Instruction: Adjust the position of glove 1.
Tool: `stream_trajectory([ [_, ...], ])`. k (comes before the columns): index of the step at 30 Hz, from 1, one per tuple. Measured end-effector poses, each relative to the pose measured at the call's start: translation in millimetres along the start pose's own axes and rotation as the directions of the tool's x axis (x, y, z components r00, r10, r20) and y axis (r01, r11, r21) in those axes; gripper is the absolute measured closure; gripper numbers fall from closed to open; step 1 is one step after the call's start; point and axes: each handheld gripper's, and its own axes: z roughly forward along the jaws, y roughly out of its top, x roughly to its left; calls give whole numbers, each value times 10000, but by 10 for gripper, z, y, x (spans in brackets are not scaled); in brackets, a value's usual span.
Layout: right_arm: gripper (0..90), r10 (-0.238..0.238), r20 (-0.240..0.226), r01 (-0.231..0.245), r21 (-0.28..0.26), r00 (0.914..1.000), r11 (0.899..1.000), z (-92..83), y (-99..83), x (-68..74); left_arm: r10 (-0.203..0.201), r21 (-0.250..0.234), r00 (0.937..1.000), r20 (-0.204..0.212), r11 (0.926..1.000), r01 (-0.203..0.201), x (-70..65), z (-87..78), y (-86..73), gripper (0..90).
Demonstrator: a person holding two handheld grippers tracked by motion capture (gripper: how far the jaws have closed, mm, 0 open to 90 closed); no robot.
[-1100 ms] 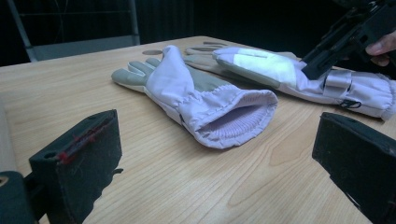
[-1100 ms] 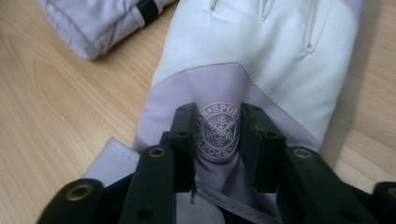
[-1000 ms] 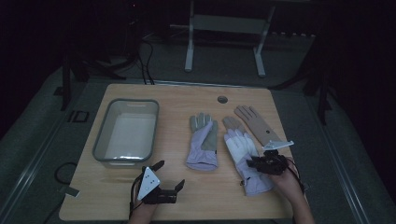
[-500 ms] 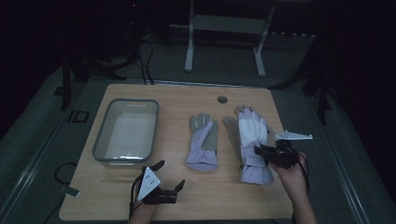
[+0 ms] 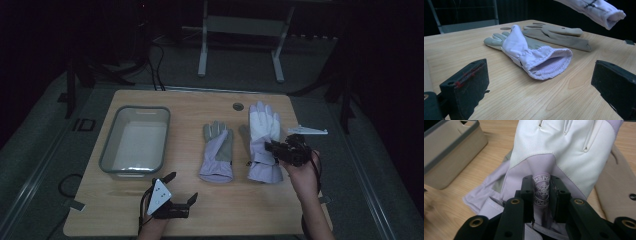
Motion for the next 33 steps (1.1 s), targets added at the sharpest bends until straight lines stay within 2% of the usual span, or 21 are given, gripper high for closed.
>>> stream_trajectory([
  [4,751,116,-87,-116,24,9999,9999,58,91,73,-4,-11,10000,-7,10000,4,-3,0,0,16],
  [11,745,-9,-37,9,-52,10000,10000,171,225,250,11,0,10000,-25,10000,-11,-4,1,0,16],
  [17,745,-393,123,392,78,9992,9992,325,312,483,40,5,10000,-24,10000,-40,-5,1,1,16],
  [23,745,-558,164,554,217,9983,9982,510,363,675,40,11,10000,-10,10000,-40,-5,2,1,16],
  [27,746,-369,-84,370,180,9993,9992,604,400,771,23,28,10000,-2,10000,-23,-2,2,1,16],
  [33,748,-236,-167,241,328,9996,9992,782,415,969,0,16,10000,5,10000,0,0,1,1,16],
])
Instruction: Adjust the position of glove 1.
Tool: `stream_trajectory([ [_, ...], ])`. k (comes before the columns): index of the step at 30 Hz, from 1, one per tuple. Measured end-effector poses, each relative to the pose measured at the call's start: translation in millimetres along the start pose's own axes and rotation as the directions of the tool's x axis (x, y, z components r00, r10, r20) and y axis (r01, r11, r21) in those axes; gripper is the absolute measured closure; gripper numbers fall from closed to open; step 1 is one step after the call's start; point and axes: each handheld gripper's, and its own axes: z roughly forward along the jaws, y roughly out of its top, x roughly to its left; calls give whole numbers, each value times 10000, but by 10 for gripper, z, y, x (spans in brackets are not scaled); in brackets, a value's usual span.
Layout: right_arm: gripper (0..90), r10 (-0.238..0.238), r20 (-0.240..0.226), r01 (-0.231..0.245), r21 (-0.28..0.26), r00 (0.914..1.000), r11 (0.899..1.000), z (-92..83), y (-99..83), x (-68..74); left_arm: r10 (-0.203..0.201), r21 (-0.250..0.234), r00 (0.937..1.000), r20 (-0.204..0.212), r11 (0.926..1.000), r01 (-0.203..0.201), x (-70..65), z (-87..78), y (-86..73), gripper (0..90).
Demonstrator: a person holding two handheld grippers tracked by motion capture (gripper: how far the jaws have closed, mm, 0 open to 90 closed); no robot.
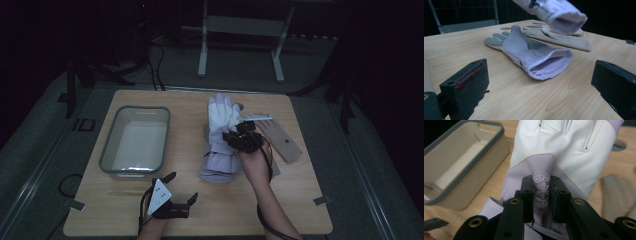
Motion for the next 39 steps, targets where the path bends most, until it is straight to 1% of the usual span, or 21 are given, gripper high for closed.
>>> stream_trajectory([
  [1,748,-13,-47,14,42,10000,10000,26,-6,37,0,11,10000,1,10000,0,1,0,0,16],
  [4,747,-22,87,21,83,10000,10000,112,-35,131,-1,7,10000,6,10000,1,1,0,0,16],
  [8,747,128,210,-132,206,9997,9997,204,-90,171,3,-26,10000,4,10000,-3,-1,-2,-1,16],
  [10,747,328,215,-334,287,9992,9990,240,-137,158,3,-4,10000,19,10000,-3,1,0,0,16],
  [12,746,376,307,-388,394,9988,9985,282,-181,144,5,18,10000,21,10000,-5,1,1,1,16],
  [13,746,456,460,-477,456,9979,9978,322,-212,127,4,25,10000,20,10000,-4,0,1,1,16],
  [15,746,594,555,-627,605,9967,9962,392,-257,95,14,25,10000,2,10000,-14,-2,2,1,16],
  [17,744,607,686,-666,860,9958,9941,471,-290,74,9,52,10000,5,10000,-9,-3,4,2,16],
  [21,732,494,914,-594,1106,9946,9921,591,-321,51,30,57,10000,45,10000,-30,-2,4,2,16],
  [23,725,527,1055,-658,1244,9930,9900,644,-336,21,12,57,9999,123,10000,-13,-5,6,2,16],
  [26,713,576,994,-716,1436,9934,9870,715,-368,-34,21,68,9999,144,10000,-22,-6,7,3,16],
  [28,703,592,832,-712,1489,9948,9863,752,-398,-59,20,82,9999,137,10000,-21,-1,6,4,16],
  [29,695,527,838,-648,1493,9951,9867,760,-406,-62,15,83,9999,134,10000,-16,-1,6,4,16],
  [31,668,549,768,-659,1492,9955,9866,764,-413,-63,14,70,9999,157,10000,-15,-2,6,3,16],
  [33,638,436,688,-529,1393,9967,9888,726,-399,-55,19,61,9998,178,10000,-20,-2,6,3,16],
  [34,614,368,599,-439,1209,9975,9917,689,-385,-55,-21,37,9998,196,10000,20,0,7,3,16],
  [36,536,253,393,-292,1026,9989,9943,619,-365,-60,-68,87,9997,215,9999,66,8,8,4,16],
  [37,480,241,279,-264,860,9993,9959,569,-353,-69,-100,112,9997,218,9999,98,9,8,4,16],
  [39,419,197,78,-202,655,9998,9976,493,-334,-84,-214,270,9995,223,9994,208,12,13,9,16],
])
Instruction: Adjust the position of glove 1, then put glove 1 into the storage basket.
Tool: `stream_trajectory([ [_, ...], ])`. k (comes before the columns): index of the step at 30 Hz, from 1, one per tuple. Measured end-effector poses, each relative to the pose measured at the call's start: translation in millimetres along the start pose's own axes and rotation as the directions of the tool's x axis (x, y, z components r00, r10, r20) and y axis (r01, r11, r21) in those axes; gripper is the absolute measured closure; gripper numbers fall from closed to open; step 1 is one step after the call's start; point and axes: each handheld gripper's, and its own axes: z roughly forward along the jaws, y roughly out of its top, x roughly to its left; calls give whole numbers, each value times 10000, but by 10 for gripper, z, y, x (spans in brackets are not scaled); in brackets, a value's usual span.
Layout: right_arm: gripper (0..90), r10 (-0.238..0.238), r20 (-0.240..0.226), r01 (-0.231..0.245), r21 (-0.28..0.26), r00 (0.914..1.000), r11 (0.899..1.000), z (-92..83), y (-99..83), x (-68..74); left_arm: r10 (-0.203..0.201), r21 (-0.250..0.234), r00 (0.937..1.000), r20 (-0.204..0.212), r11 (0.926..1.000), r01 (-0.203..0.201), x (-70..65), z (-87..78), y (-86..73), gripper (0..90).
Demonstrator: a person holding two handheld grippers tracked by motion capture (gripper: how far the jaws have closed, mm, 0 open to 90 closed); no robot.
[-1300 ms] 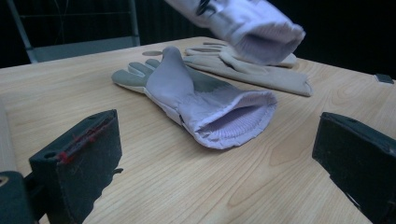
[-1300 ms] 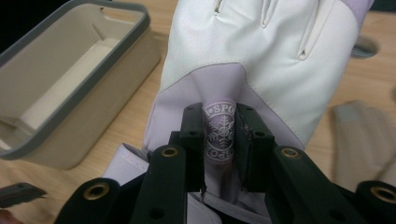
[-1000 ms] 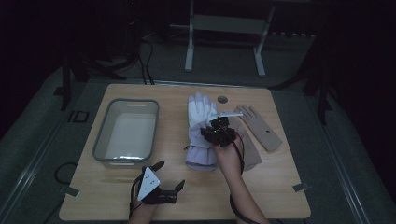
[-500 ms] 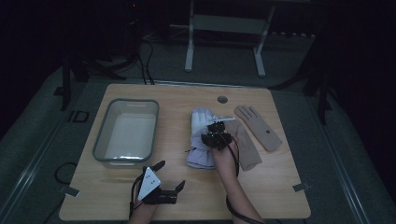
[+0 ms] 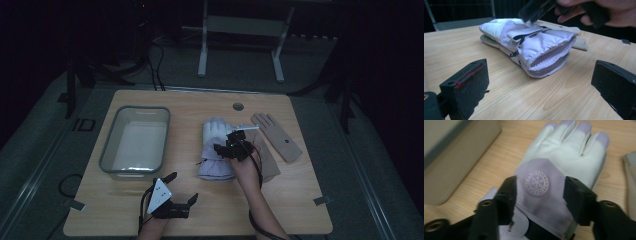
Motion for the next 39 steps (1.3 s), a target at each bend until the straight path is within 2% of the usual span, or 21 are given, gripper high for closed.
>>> stream_trajectory([
  [3,246,39,-338,-46,-194,9994,9998,-121,7,-46,-132,272,9999,-28,9995,133,10,12,8,16],
  [5,226,-117,-488,105,-243,9987,9996,-161,0,-65,-245,378,9997,-12,9990,245,14,19,12,16],
  [6,224,-123,-581,105,-299,9982,9995,-201,-7,-86,-350,629,9994,3,9974,349,22,33,19,16],
  [7,200,-105,-919,73,-356,9957,9993,-274,-26,-144,-382,719,9993,-9,9967,381,22,39,21,16],
  [10,171,-359,-955,319,-426,9948,9986,-376,-59,-206,-474,1320,9989,56,9902,462,22,81,44,16],
  [12,154,-794,-1092,725,-655,9908,9952,-446,-98,-258,-579,1712,9981,195,9838,538,17,100,74,16],
  [14,158,-1287,-1201,1185,-882,9844,9890,-504,-142,-308,-734,1712,9966,371,9830,660,6,103,108,16],
  [15,158,-1626,-1156,1504,-1075,9799,9828,-535,-167,-332,-696,1833,9969,370,9811,617,3,104,135,16],
  [17,159,-2134,-656,2032,-1362,9748,9696,-597,-223,-379,-815,2049,9958,406,9762,716,-5,107,195,16],
  [19,157,-2034,-910,1915,-1244,9749,9736,-637,-264,-449,-1102,2182,9925,522,9711,964,-3,107,269,16],
  [22,158,-1427,-1073,1370,-583,9839,9888,-658,-306,-529,-1565,2474,9844,808,9598,1323,14,139,397,16],
  [23,158,-1427,-1073,1370,-583,9839,9888,-658,-306,-529,-1565,2474,9844,808,9598,1323,14,139,397,16],
  [25,129,-945,-1160,895,-475,9887,9949,-647,-327,-554,-1517,2687,9861,678,9546,1284,31,203,538,16],
  [26,126,-878,-1160,825,-497,9894,9954,-641,-323,-551,-1416,2824,9880,624,9519,1186,33,232,591,16],
  [28,110,-739,-1488,655,-611,9861,9960,-620,-300,-547,-1293,2903,9896,626,9510,1059,48,289,691,16],
  [30,110,-685,-1570,588,-655,9852,9961,-584,-256,-522,-1121,3063,9923,527,9476,908,79,366,781,20],
  [31,111,-673,-1534,577,-665,9859,9961,-559,-231,-502,-1082,3113,9937,302,9457,935,100,403,820,67],
  [33,116,-751,-1488,668,-600,9860,9960,-492,-180,-466,-1328,3106,9910,192,9429,1204,158,474,877,148],
  [35,176,-817,-1313,754,-521,9880,9958,-415,-140,-440,-1430,3361,9897,19,9323,1340,201,559,914,163],
  [36,209,-842,-1217,790,-466,9890,9958,-372,-126,-432,-1502,3458,9887,-35,9275,1421,214,600,921,214],
  [39,315,-561,-1268,536,-225,9903,9983,-230,-109,-419,-1478,3919,9884,-352,9078,1497,232,734,905,219],
])
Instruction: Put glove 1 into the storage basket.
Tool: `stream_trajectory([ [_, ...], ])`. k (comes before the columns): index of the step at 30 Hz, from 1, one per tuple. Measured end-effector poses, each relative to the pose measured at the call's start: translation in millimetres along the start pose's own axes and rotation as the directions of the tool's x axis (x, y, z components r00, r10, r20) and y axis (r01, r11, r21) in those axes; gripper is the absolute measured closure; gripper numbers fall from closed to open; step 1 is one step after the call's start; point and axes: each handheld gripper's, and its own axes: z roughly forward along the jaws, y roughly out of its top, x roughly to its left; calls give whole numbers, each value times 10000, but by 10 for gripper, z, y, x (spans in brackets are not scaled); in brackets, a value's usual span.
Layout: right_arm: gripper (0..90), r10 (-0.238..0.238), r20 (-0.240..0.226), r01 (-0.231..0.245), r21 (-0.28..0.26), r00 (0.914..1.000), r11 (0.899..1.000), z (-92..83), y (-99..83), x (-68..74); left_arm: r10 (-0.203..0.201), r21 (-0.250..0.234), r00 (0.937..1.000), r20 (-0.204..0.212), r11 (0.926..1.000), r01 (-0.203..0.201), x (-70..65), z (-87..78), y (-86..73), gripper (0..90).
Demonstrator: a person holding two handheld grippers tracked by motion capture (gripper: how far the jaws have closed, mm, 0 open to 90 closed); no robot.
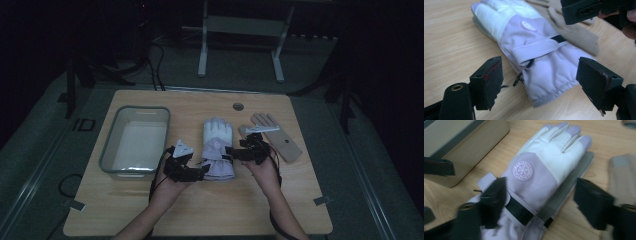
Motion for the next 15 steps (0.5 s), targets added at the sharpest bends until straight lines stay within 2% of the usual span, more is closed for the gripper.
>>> stream_trajectory([
  [3,354,90,140,-94,315,9999,9995,128,-10,-11,-204,545,9998,-85,9983,209,20,141,-5,220],
  [5,363,412,128,-418,536,9991,9977,190,-22,-54,-313,889,9994,-129,9955,323,31,228,-31,241],
  [8,357,636,319,-659,760,9975,9949,236,-50,-87,-320,1061,9994,-156,9938,335,31,299,-63,241],
  [9,340,778,282,-800,873,9966,9930,256,-70,-108,-385,1240,9993,-24,9915,385,33,363,-86,241],
  [10,294,920,281,-946,1098,9954,9894,295,-117,-138,-350,1249,9994,12,9916,346,32,385,-92,241],
  [13,240,1140,187,-1155,1278,9933,9851,342,-163,-180,-357,1359,9993,89,9901,342,37,447,-104,241],
  [15,241,1313,152,-1321,1492,9912,9799,393,-187,-200,-378,1545,9991,201,9874,342,54,492,-113,242],
])
